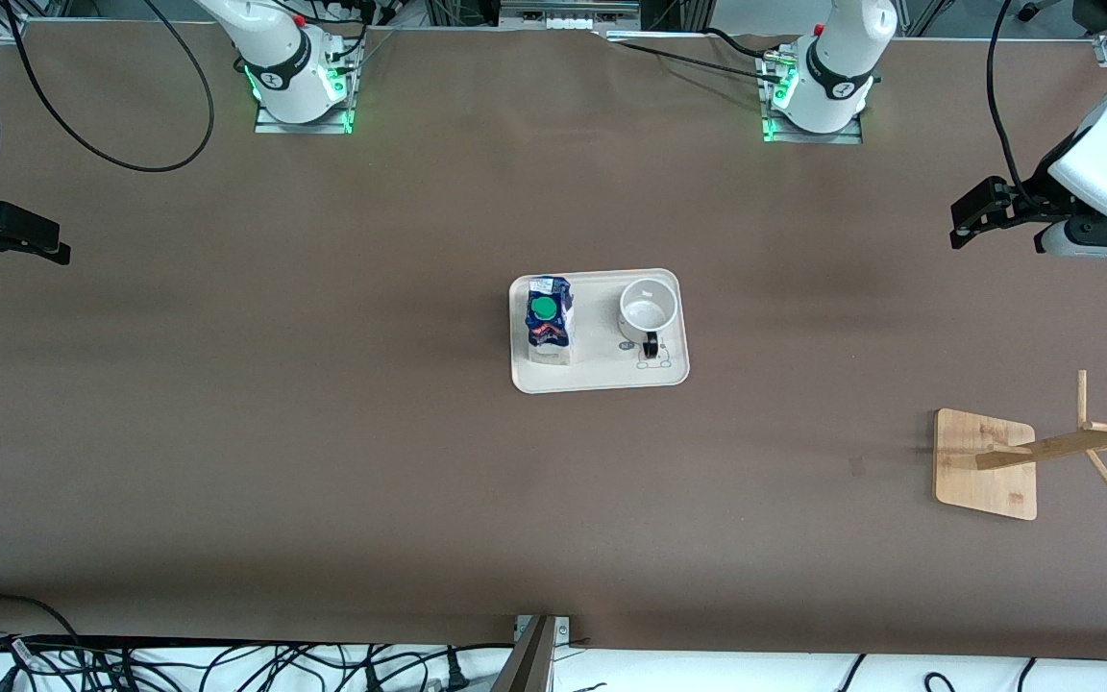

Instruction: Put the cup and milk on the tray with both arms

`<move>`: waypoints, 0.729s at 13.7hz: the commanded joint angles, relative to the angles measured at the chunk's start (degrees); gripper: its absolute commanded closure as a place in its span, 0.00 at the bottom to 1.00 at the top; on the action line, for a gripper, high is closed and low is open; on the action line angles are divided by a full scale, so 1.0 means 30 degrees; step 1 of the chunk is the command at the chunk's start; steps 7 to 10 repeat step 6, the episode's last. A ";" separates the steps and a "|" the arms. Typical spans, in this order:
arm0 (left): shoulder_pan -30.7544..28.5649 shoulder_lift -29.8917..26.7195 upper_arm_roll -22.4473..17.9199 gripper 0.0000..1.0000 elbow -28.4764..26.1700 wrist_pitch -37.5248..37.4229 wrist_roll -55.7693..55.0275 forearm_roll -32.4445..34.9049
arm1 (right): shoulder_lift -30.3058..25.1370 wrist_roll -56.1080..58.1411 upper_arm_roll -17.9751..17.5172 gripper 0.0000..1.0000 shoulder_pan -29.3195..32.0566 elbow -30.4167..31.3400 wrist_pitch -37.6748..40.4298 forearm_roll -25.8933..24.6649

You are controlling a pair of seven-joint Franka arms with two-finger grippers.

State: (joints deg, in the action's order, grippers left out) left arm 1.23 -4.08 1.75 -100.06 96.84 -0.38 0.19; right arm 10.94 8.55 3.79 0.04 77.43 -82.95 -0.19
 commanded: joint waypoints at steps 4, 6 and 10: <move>0.0411 0.0392 -0.0203 0.00 0.0274 0.0124 0.0010 0.0492 | 0.0015 -0.0155 -0.0061 0.00 -0.0217 0.0147 -0.0003 -0.0085; 0.0411 0.0482 -0.0087 0.00 0.0541 -0.0517 0.0126 0.0492 | 0.0044 -0.0068 -0.0061 0.00 -0.0218 0.0147 -0.0034 -0.0114; 0.0411 0.0482 -0.0087 0.00 0.0541 -0.0517 0.0126 0.0492 | 0.0044 -0.0068 -0.0061 0.00 -0.0218 0.0147 -0.0034 -0.0114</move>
